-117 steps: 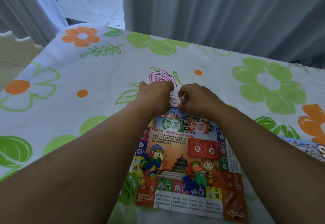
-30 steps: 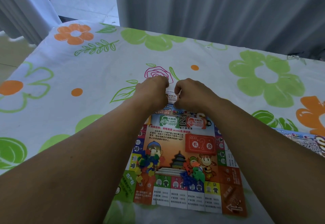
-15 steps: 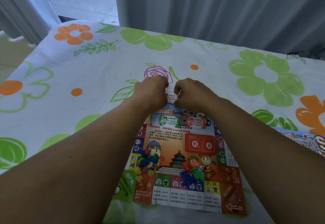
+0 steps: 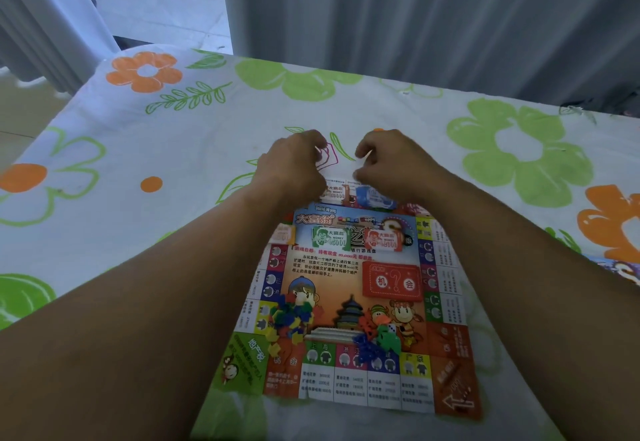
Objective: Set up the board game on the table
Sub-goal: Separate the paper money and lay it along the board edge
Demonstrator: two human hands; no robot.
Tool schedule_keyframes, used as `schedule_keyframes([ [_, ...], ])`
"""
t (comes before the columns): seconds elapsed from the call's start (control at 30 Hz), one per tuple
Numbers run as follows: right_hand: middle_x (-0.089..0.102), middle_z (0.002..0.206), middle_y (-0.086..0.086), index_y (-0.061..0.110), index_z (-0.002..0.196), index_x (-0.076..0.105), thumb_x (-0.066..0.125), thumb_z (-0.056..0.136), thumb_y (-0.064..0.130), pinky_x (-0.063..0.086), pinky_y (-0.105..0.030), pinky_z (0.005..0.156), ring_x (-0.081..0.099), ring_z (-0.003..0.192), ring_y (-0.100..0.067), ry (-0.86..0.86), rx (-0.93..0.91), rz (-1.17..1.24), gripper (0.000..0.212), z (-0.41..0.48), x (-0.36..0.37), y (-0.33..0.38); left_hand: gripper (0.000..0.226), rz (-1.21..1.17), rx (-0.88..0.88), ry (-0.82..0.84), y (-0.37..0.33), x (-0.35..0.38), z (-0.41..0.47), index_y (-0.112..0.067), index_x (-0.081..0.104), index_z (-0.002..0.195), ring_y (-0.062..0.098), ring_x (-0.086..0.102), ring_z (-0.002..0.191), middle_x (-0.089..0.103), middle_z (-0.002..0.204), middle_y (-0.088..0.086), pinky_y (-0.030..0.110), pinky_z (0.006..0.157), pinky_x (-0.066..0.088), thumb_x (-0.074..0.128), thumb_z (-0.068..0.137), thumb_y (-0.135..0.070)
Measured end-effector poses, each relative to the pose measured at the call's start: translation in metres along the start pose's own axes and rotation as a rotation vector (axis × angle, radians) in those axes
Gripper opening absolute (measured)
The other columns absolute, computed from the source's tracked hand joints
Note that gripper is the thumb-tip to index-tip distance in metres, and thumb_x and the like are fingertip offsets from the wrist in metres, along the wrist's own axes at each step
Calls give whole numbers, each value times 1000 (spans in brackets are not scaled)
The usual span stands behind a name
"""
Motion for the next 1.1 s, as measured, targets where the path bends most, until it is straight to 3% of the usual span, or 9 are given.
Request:
schedule_keyframes([
  [0.1, 65, 116, -5, 20, 103, 63, 64, 86, 9, 50, -35, 85, 62, 110, -23, -21, 38, 23, 21, -3, -12, -15, 72, -109, -40, -73, 4, -15, -1, -23, 55, 134, 21, 61, 109, 65, 113, -8, 46, 97, 51, 59, 67, 4],
  [0.2, 66, 119, -5, 20, 102, 64, 66, 84, 3, 52, -35, 82, 63, 104, -24, 24, 74, -18, 24, -10, -14, -31, 69, -82, 14, -54, -8, -11, 0, -23, 57, 132, 20, 62, 109, 64, 109, -10, 46, 99, 50, 62, 68, 3],
  [0.3, 67, 104, -1, 25, 100, 61, 74, 81, 9, 51, -33, 74, 63, 93, -21, 85, 92, -93, 28, -17, -12, -44, 61, 33, 117, 55, -32, 13, -1, -27, 59, 128, 19, 62, 112, 65, 115, -11, 49, 104, 44, 74, 73, -6],
  [0.37, 65, 104, 2, 27, 100, 60, 77, 79, 15, 54, -36, 76, 63, 91, -21, 99, 87, -145, 29, -21, -12, -48, 59, 163, 190, 104, -49, 29, -2, -29, 57, 131, 18, 61, 116, 64, 126, -10, 48, 107, 39, 78, 77, -15],
  [0.63, 63, 105, 4, 30, 101, 54, 79, 75, 26, 55, -41, 82, 63, 93, -20, 133, 50, -222, 36, -29, -7, -52, 57, 459, 285, 133, -73, 60, -1, -27, 49, 137, 24, 54, 127, 60, 135, -3, 52, 107, 26, 72, 86, -21],
  [0.93, 62, 108, 3, 27, 104, 58, 79, 76, 31, 52, -37, 77, 60, 92, -22, 114, 23, -248, 35, -27, 1, -49, 50, 508, 245, 167, -74, 70, -1, -22, 48, 133, 26, 57, 122, 64, 126, 0, 53, 109, 28, 68, 88, -20],
  [1.1, 60, 110, 2, 23, 116, 60, 79, 78, 27, 52, -36, 80, 59, 94, -23, 138, 20, -238, 43, -26, 3, -48, 49, 481, 236, 171, -75, 73, 1, -22, 49, 133, 26, 57, 121, 64, 127, -1, 49, 106, 30, 69, 88, -18],
])
Point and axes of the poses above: each hand's wrist, its own z-axis towards the middle knuckle, its own x-axis out of the palm, y = z × x, the point moved 8 cm from there along z, towards the middle knuckle
